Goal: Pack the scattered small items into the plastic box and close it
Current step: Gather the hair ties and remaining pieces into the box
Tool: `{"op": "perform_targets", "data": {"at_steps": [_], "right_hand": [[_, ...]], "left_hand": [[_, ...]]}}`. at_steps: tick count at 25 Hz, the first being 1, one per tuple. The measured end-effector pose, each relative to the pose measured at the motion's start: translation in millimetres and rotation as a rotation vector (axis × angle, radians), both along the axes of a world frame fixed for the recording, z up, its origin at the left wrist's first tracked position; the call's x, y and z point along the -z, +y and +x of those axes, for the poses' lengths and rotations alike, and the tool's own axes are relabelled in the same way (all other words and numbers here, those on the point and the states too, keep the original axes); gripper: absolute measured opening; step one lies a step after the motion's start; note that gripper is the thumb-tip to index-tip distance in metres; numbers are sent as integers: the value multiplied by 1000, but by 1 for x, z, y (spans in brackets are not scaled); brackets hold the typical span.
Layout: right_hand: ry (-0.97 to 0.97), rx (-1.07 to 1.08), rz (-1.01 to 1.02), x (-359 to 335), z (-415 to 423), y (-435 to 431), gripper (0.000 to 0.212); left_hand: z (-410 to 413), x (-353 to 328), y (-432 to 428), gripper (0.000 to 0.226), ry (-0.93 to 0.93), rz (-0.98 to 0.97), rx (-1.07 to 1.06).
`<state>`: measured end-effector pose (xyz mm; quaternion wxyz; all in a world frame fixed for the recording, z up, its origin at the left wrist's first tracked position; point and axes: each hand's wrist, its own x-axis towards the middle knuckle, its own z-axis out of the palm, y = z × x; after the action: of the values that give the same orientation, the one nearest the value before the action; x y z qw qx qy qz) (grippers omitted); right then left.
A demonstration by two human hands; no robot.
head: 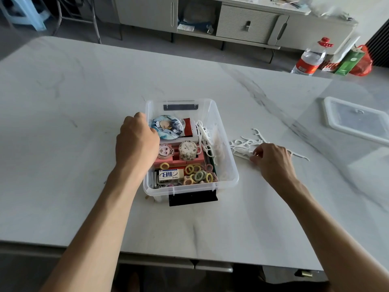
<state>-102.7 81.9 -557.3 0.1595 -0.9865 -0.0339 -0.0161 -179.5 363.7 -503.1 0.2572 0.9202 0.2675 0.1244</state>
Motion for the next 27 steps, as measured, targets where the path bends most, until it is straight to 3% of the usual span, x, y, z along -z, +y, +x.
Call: {"op": "perform_targets", "data": {"at_steps": [6,9,12,16,20,23,27], "right_hand": [[-40,-42,-200,3,-5,-3,16],[-72,-36,-191,-1,-8,-5,13],[-107,-14,-98,-8,-9,-5,16],[4,32,181,-29,-15,7,20],[101,-36,311,-84,-6,42,24],[131,-177,165,-118,9,91,23],[50,-221,-83,-110,14,146,30]], "left_hand": [[0,-1,0,5,9,-4,8],[0,0,0,7,16,1,7],[1,0,-1,15,24,9,9],[0,-2,-2,14,24,-4,4],[-1,-3,-3,19,24,-25,15],[-2,-4,0,21,10,-50,38],[-4,-4,1,27,-1,-82,64]]}}
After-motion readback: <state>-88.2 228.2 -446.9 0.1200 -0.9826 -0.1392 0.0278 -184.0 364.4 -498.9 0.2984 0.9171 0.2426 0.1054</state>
